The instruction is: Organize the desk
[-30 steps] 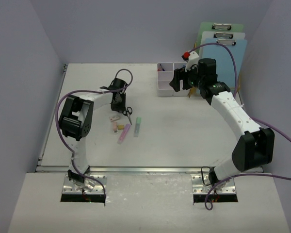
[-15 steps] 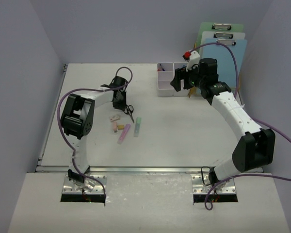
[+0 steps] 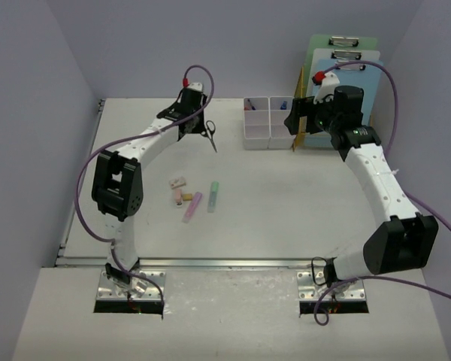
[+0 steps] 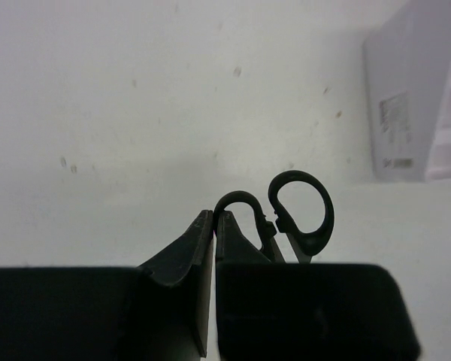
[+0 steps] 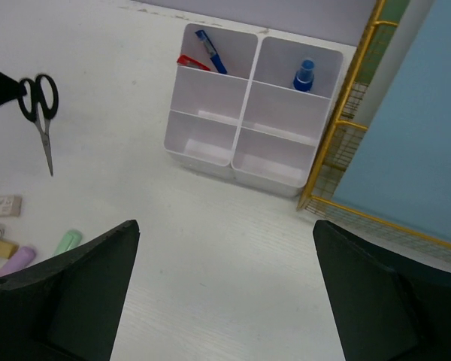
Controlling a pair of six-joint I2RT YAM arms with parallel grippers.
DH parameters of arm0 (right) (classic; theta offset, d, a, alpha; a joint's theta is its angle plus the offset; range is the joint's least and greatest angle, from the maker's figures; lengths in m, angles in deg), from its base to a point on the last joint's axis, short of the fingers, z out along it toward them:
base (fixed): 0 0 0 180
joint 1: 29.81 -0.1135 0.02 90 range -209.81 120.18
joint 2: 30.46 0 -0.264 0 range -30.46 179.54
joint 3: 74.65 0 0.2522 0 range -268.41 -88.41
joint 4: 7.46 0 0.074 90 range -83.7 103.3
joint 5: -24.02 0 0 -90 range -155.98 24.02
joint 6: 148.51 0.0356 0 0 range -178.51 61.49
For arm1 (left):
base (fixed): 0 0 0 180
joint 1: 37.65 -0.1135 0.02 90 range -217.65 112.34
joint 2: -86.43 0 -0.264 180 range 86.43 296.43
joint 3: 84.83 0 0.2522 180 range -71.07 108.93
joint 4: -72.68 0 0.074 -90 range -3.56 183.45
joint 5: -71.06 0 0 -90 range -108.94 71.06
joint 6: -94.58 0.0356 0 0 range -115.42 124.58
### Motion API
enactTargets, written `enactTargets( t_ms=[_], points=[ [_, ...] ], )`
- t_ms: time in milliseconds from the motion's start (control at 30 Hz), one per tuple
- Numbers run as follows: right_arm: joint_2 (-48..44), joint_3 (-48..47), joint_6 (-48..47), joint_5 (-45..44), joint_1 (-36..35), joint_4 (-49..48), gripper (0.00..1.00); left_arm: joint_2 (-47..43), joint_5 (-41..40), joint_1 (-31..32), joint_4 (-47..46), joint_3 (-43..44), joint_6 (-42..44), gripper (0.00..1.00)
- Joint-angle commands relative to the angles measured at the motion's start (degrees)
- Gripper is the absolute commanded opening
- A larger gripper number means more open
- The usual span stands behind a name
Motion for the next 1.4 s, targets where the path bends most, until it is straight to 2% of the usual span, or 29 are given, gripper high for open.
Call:
enactTargets(
  t_ms=[0,67,200,500,867,1367],
  points=[
    [-2.76,-2.87,5.36,-0.95,3.12,4.67,0.99,-6.75,-9.19,6.43,-19.78,1.85,11.44,0.00],
    [-3.22,-3.10,7.07,-0.04,4.95,7.22,0.99,-8.18,-10.91,8.90,-30.28,-0.71,16.76,0.00],
    [-5.33,-1.45,9.04,1.99,8.92,8.79,0.99,-6.39,-11.72,11.58,-44.76,-1.61,22.80,0.00],
    [-11.54,4.63,11.27,4.70,15.13,10.57,0.99,8.79,-12.87,15.83,-61.29,10.03,30.95,0.00],
    [-13.83,5.81,9.38,6.52,18.55,14.51,0.99,22.16,-7.93,17.55,-68.65,16.27,28.76,0.00],
    [-14.62,6.56,8.90,7.33,18.73,14.97,0.99,31.51,-6.96,18.46,-75.34,20.50,33.64,0.00]
  ],
)
